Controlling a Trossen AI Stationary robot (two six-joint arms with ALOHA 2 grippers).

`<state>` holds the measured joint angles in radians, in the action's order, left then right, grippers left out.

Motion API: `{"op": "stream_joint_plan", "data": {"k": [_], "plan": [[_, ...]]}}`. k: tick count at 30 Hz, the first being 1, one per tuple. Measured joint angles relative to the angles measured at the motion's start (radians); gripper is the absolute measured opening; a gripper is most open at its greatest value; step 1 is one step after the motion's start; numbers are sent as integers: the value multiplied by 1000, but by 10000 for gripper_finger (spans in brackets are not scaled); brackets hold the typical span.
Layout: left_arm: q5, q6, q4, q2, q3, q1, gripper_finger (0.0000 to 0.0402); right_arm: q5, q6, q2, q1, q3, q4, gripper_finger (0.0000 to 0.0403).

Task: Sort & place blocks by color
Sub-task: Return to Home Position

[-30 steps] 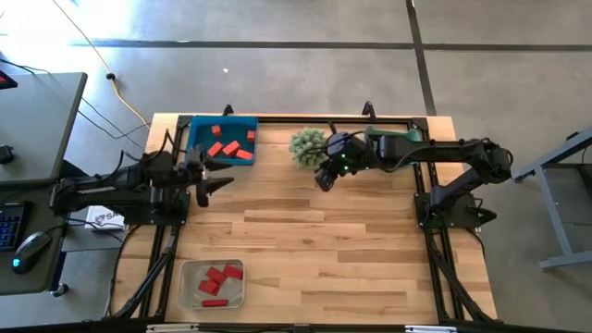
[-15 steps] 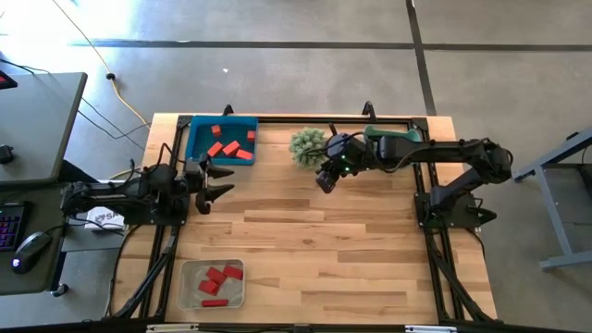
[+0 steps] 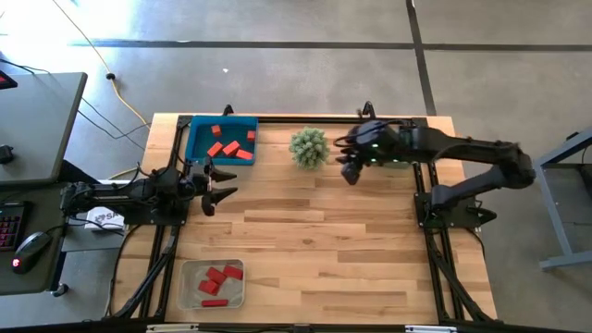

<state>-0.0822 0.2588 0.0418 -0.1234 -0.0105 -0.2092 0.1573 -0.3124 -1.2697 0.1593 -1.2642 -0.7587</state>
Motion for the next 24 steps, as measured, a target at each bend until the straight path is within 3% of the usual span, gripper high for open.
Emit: {"op": "stream_joint_plan", "data": {"k": [8,16,24], "plan": [[-44,8,-15,-5,0,-2,225,7,-1,334,0,323,215,134],[-45,-181,-14,-9,0,-2,225,-19,-22,658,-2,630,404,134],[-44,-164,-14,-9,0,-2,225,-15,-47,922,-3,916,560,134]]}}
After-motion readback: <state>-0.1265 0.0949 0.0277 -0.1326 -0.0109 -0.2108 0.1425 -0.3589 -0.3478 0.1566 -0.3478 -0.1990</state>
